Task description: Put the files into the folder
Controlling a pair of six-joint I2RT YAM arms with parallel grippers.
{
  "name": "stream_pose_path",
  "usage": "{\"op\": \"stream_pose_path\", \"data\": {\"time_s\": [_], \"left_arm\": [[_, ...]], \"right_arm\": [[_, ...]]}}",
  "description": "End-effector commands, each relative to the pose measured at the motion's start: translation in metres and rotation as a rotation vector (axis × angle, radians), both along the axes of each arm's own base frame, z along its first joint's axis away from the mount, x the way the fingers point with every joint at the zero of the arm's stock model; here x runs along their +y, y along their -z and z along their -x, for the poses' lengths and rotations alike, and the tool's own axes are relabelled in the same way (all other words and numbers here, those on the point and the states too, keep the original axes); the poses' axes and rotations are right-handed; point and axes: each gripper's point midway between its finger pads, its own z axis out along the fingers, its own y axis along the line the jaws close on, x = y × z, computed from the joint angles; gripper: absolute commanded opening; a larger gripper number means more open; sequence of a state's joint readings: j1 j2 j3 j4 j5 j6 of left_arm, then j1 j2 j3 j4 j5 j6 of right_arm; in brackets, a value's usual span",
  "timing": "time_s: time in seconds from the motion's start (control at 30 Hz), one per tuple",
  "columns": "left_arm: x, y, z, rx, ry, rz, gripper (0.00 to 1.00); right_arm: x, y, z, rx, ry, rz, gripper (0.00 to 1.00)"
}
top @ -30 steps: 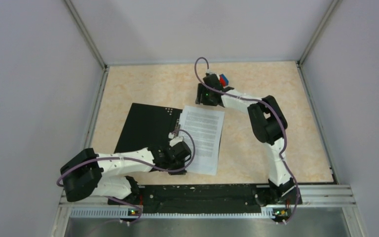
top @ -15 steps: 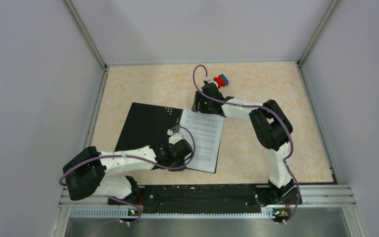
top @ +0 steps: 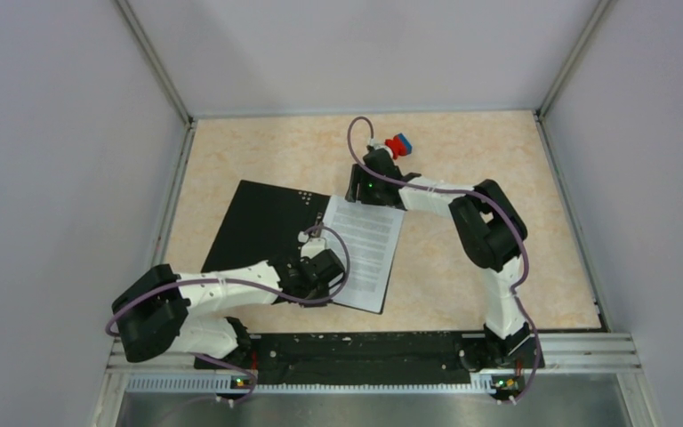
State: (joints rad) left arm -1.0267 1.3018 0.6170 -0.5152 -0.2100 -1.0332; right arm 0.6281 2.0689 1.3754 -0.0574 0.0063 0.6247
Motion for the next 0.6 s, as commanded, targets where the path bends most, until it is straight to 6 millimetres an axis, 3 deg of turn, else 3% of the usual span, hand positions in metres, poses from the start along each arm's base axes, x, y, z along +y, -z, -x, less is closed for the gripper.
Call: {"op": "stream_pose_path", "data": {"time_s": [0.0,0.43,0.57], "left_arm": [[0.019,-0.003,-0.014,-0.076,-0.026,-0.069,0.0],[0.012,0.002,-0.013,-0.063,0.016,-0.059,0.05],[0.006,0.002,-0.01,-0.042,0.029,-0.041,0.04]], "right_arm": [[0.015,0.0,0.023,0.07,-0.055,0.007,0.6],[0.029,-0.009,0.018,0.059,-0.108,0.007,0.61],[0.021,-0.009,0.016,0.049,-0.091,0.046,0.61]]}}
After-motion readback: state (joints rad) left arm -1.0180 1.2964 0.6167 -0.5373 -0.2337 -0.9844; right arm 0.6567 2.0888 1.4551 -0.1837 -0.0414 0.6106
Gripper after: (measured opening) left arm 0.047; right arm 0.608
